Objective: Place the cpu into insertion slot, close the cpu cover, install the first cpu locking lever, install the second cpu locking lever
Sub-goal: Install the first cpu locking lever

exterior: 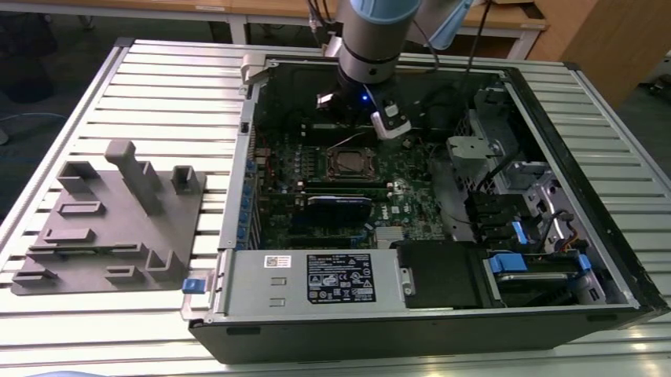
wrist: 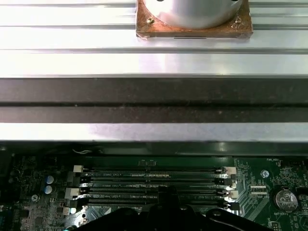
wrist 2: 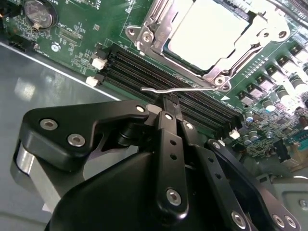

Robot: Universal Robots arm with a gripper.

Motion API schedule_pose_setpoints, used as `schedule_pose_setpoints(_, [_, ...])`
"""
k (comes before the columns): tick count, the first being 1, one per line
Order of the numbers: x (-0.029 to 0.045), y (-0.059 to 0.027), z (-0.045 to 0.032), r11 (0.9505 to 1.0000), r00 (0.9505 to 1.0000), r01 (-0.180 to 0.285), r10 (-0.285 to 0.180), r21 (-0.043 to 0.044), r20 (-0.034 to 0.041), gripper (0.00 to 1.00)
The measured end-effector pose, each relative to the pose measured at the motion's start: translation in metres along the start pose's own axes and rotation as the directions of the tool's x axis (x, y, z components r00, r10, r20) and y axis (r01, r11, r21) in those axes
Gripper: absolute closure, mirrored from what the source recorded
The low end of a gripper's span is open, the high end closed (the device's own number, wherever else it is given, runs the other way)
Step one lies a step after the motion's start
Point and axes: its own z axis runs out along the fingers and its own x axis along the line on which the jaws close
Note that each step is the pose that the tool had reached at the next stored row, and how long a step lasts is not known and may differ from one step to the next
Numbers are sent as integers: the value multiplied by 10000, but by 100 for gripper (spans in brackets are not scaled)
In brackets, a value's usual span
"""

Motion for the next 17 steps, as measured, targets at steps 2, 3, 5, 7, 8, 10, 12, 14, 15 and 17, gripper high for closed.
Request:
schedule_pose_setpoints(2, [30,-5,10,10000,10000,0,0,3,-2,89])
schedule_pose_setpoints(3, [43,-6,11,10000,10000,0,0,4,-2,89])
schedule_pose_setpoints(5, [52,-6,12,10000,10000,0,0,4,-1,89])
schedule_pose_setpoints(7, [53,-6,12,10000,10000,1,-1,4,-2,89])
schedule_pose_setpoints(8, [53,-6,13,10000,10000,1,-1,3,-1,89])
schedule_pose_setpoints(10, [54,-3,2,10000,10000,0,0,2,-1,89])
schedule_pose_setpoints(12, [54,6,-26,10000,10000,-1,1,-3,-1,89])
schedule_pose_setpoints(14, [54,14,-53,10000,10000,-1,1,-23,-1,89])
schedule_pose_setpoints(15, [54,17,-62,10000,10000,-1,1,-29,0,89])
schedule_pose_setpoints(17, [51,17,-68,10000,10000,0,0,-32,-2,89])
